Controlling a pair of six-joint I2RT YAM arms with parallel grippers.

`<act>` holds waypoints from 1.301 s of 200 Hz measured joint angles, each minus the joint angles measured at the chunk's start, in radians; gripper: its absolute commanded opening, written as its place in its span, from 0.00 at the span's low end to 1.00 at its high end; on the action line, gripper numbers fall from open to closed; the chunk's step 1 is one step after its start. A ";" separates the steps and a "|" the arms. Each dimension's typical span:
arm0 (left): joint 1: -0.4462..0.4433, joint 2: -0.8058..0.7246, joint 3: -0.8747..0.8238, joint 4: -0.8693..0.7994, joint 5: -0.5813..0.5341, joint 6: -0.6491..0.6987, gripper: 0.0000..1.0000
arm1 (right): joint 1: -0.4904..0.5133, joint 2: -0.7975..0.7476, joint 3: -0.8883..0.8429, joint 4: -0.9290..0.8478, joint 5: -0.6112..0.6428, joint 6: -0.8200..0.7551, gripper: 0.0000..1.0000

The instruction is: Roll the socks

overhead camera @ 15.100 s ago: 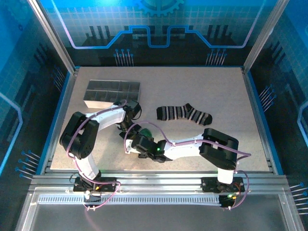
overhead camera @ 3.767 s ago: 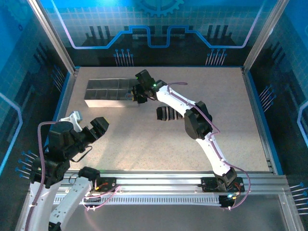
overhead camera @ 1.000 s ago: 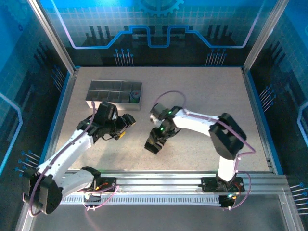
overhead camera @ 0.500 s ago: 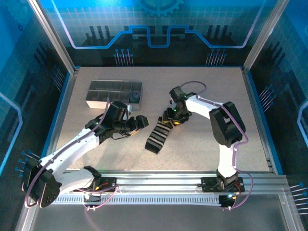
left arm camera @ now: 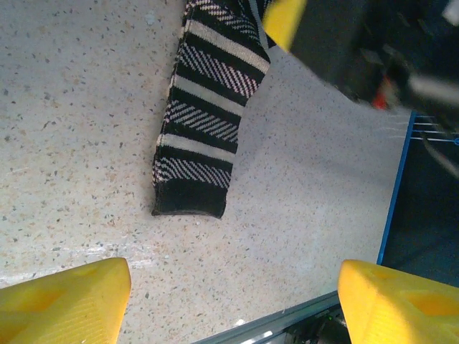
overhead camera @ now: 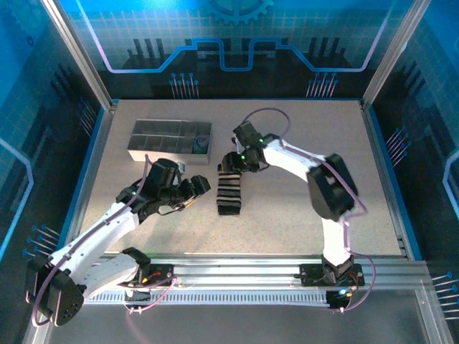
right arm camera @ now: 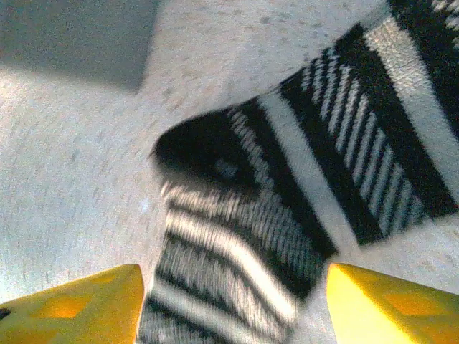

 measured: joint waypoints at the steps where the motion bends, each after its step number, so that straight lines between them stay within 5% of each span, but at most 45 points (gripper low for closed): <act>1: 0.000 -0.001 0.000 0.000 0.000 0.000 0.77 | 0.003 -0.020 -0.018 0.008 0.005 -0.014 0.70; 51: 0.011 -0.080 -0.062 0.000 0.010 -0.031 0.74 | 0.172 -0.544 -0.477 0.254 0.087 -0.688 0.83; 102: 0.053 -0.144 -0.156 0.000 0.009 -0.126 0.71 | 0.304 -0.398 -0.607 0.248 0.155 -1.158 0.73; 156: 0.077 -0.197 -0.163 -0.004 0.009 -0.170 0.71 | 0.305 -0.244 -0.529 0.290 0.236 -1.273 0.68; 215: 0.111 -0.265 -0.163 -0.013 0.009 -0.187 0.70 | 0.328 -0.172 -0.477 0.275 0.246 -1.260 0.46; 260: 0.125 -0.265 -0.163 -0.031 0.010 -0.187 0.70 | 0.372 -0.134 -0.433 0.237 0.245 -1.217 0.05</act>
